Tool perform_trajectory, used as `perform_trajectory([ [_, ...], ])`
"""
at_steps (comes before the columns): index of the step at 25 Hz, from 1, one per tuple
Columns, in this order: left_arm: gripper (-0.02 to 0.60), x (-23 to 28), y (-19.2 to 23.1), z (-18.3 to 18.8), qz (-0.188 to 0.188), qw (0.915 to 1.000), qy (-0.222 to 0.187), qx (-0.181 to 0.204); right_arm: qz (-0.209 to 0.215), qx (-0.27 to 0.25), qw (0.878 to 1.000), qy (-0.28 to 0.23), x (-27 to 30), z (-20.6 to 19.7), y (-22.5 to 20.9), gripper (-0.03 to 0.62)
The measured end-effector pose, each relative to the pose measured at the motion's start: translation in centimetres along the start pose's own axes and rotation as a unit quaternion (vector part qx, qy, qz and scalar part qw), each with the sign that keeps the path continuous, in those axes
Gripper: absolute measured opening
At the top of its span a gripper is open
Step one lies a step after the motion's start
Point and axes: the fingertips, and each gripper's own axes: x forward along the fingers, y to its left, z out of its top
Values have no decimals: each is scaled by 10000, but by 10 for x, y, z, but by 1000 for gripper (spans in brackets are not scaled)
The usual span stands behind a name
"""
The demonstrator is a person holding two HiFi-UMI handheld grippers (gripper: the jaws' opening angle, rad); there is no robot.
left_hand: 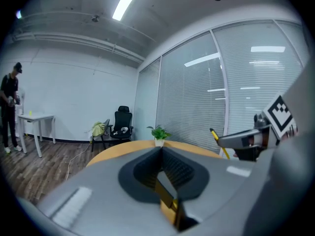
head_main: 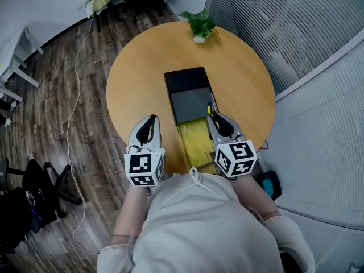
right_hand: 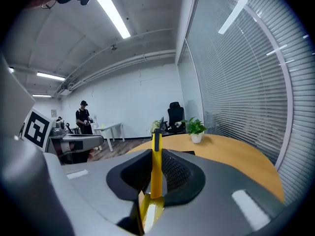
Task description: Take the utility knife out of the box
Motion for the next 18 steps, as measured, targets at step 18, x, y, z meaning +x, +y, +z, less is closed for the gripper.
perform_trajectory([
  [18,6,-7,-16,-5,4,10000,38,-48,114,-18,9996,272,-5,-18,1,62],
])
